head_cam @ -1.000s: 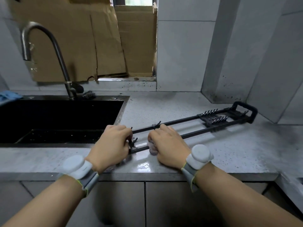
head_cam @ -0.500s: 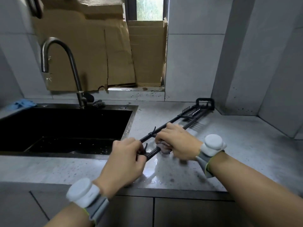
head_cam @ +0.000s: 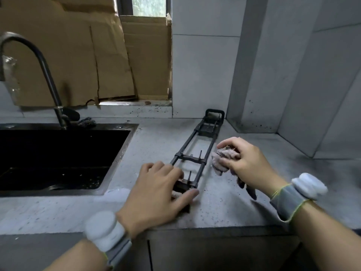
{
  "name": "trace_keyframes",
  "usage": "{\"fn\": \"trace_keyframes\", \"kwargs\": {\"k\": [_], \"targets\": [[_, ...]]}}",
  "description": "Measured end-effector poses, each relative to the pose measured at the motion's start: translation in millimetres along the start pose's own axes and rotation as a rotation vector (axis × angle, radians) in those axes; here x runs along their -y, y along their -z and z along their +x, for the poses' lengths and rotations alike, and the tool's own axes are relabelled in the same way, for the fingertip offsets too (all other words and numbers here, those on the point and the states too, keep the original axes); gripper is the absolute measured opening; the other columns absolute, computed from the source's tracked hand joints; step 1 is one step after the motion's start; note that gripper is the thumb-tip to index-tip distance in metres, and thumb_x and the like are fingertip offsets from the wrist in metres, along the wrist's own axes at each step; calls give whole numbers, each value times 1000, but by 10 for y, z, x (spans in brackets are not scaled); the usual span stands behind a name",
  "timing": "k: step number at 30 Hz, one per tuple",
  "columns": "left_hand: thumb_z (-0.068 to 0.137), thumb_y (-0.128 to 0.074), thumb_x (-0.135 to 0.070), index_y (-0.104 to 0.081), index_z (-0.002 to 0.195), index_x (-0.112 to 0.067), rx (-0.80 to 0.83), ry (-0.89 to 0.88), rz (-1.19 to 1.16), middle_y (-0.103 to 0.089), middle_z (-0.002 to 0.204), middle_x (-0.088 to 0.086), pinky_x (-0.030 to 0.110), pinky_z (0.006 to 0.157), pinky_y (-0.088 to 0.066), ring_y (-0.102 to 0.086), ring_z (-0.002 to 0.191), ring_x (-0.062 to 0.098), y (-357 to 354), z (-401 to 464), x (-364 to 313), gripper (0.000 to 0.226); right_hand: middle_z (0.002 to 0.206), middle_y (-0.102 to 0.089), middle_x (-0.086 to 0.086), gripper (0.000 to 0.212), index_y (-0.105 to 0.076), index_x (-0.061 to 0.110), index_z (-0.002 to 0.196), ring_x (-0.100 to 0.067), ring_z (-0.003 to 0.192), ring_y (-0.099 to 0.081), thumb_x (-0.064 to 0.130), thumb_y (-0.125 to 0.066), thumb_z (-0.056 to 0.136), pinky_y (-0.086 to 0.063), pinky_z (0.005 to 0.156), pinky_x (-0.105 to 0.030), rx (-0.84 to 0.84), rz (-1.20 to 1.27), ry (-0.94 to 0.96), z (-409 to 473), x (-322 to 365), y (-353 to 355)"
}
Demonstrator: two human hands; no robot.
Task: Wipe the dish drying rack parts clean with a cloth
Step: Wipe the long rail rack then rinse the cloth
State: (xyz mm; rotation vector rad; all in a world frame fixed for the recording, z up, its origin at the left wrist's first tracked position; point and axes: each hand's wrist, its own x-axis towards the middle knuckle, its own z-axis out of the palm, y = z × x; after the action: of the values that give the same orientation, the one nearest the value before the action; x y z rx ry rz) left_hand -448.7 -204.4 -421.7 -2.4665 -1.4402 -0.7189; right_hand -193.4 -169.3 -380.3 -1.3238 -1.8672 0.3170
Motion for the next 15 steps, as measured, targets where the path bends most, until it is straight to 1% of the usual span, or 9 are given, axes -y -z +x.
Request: {"fn": "trace_keyframes", "kwargs": {"k": [3,4,6,8,10,13,15], "targets": [[93,-31,-74,-46,86,-28,-36,15,-170,-46,82,-17,33,81,-35,-42,84,11,-62,-83,188,49,90,-63,11,17,-64,31,92,-3,70,-59,30,-78,83,-42,66,-21,55,28,1,-141,84,-142],[94,-35,-71,-43,85,-28,-37,19,-229,-43,82,-17,31,78,-35,-41,83,11,-94,-106,204,45,90,-63,10,17,-64,29,93,-3,71,-58,29,-78,83,-42,68,-22,87,5,20,-166,124,-242],[94,-42,-66,-41,85,-27,-47,26,-297,-40,83,-17,28,75,-34,-40,84,11,-156,-137,193,40,93,-61,9,17,-64,24,94,-8,80,-58,28,-76,84,-42,73,-24,143,-85,55,-192,190,-462],[93,-44,-64,-41,85,-25,-58,42,-323,-39,85,-16,30,75,-35,-40,85,14,-197,-150,178,40,94,-59,6,15,-60,21,93,-13,87,-55,28,-71,87,-40,75,-25,162,-156,41,-219,240,-611],[92,-43,-66,-40,85,-25,-50,57,-329,-39,87,-14,31,77,-36,-39,86,15,-213,-151,171,43,95,-59,4,13,-58,20,92,-14,89,-54,29,-67,89,-39,75,-26,165,-199,27,-221,257,-645],[91,-41,-69,-39,85,-24,-56,89,-316,-38,87,-13,34,79,-37,-38,86,17,-213,-148,135,46,99,-60,1,10,-59,19,94,-18,93,-55,28,-61,90,-43,80,-31,208,-293,22,-152,274,-612],[90,-40,-70,-39,84,-24,-54,112,-307,-37,87,-12,35,80,-38,-37,87,17,-214,-146,106,46,100,-59,-2,12,-59,16,95,-21,93,-54,26,-57,89,-44,80,-33,232,-357,-4,-86,302,-625]]}}
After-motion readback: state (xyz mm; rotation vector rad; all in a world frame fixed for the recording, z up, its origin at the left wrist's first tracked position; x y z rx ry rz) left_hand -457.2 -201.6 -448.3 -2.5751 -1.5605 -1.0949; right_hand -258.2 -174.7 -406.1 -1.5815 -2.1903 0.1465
